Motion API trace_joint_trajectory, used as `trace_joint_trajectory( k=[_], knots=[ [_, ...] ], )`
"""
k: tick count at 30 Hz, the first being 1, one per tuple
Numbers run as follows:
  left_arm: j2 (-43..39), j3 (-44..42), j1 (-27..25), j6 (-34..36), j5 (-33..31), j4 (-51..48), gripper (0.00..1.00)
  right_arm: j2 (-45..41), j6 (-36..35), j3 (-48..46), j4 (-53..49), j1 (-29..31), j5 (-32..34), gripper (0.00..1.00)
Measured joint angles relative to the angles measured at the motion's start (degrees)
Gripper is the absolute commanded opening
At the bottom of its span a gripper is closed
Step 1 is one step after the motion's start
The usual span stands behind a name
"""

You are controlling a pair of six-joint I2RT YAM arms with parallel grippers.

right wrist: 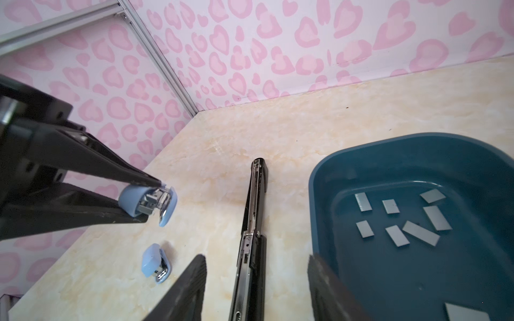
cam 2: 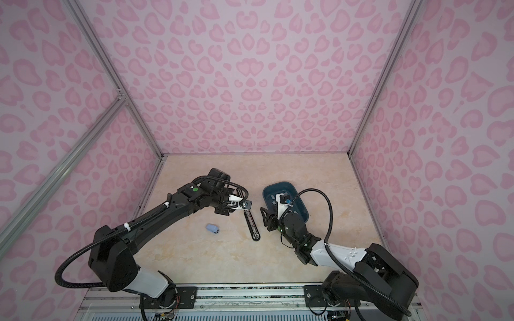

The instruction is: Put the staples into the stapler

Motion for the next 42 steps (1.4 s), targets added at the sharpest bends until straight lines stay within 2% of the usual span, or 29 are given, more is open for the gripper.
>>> trace_joint_trajectory(
  k=[3,6,8,14,24,30,38,42],
  knots=[
    [-2.6,-1.2,-3.9,-7.2,-1.3,5.7,0.04,-1.4,1.3,0.0,-1.1,0.0,-2.0,0.61],
    [-5.1,-6.4,-7.0,-12.0,-2.0,12.0,0.04,-2.3,2.4,-0.4,-1.4,0.1,-4.0,0.61],
    [-6.3,-9.1,-7.4,-14.3,-1.6,13.3,0.04,-3.0,2.8,-0.9,-1.5,0.3,-4.9,0.61],
    [-6.4,-9.3,-7.4,-18.1,-2.4,17.4,0.04,-6.4,3.2,-3.5,-1.6,0.9,-5.2,0.61],
    [-7.3,-9.2,-7.3,-19.4,-3.1,18.7,0.04,-10.2,3.3,-2.4,-1.7,1.7,-5.2,0.6],
    [-7.3,-9.3,-7.7,-19.3,-1.9,18.7,0.04,-8.7,3.1,1.7,-4.5,1.8,-5.3,0.55],
    [-7.3,-10.1,-8.1,-17.8,0.2,18.7,0.04,-3.3,2.7,6.1,-6.8,1.5,-5.1,0.43],
    [-7.3,-10.8,-8.1,-16.8,0.9,18.8,0.04,-1.9,2.7,6.4,-6.5,0.9,-6.5,0.3]
  ],
)
